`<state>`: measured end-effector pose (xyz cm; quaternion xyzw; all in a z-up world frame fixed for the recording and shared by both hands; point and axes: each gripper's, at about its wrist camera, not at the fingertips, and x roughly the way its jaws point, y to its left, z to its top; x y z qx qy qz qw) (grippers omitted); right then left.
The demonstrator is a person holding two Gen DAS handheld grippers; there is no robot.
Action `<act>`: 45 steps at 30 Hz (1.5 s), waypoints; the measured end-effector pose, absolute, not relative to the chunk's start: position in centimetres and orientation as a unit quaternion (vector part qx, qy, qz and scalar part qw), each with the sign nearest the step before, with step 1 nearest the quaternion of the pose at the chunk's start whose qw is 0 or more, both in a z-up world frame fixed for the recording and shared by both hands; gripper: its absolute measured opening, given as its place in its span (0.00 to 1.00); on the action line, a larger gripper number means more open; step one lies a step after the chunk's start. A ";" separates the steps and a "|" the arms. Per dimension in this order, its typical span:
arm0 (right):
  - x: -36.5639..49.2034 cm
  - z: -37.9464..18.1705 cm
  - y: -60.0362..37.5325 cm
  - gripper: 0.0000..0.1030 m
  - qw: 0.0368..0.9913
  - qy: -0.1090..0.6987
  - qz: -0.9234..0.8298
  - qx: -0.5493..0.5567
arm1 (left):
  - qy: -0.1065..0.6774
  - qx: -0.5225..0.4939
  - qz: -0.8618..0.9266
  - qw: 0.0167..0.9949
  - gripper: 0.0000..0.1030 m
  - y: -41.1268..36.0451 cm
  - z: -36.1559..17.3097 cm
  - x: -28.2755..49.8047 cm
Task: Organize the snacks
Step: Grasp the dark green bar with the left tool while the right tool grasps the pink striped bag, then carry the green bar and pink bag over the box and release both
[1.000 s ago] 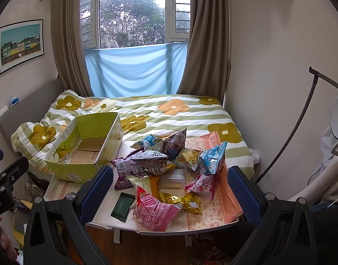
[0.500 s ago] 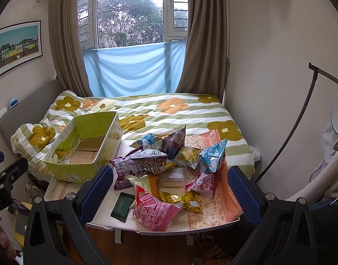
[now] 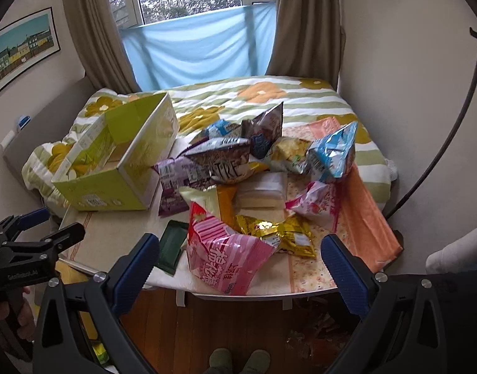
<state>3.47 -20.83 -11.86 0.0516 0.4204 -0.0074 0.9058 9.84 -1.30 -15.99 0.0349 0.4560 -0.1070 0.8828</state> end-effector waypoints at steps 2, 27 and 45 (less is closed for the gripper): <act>4.0 -13.6 -21.1 1.00 0.898 0.437 0.012 0.058 | 0.470 0.032 -0.118 0.874 1.00 -2.2 -18.1 10.6; 10.3 -23.6 -22.3 1.00 0.854 0.484 0.161 0.100 | 0.551 0.091 -0.155 0.815 0.68 -9.1 -30.6 17.0; 11.2 -24.3 -21.1 0.86 0.843 0.487 0.211 0.090 | 0.556 0.103 -0.172 0.807 0.40 -10.4 -30.0 17.1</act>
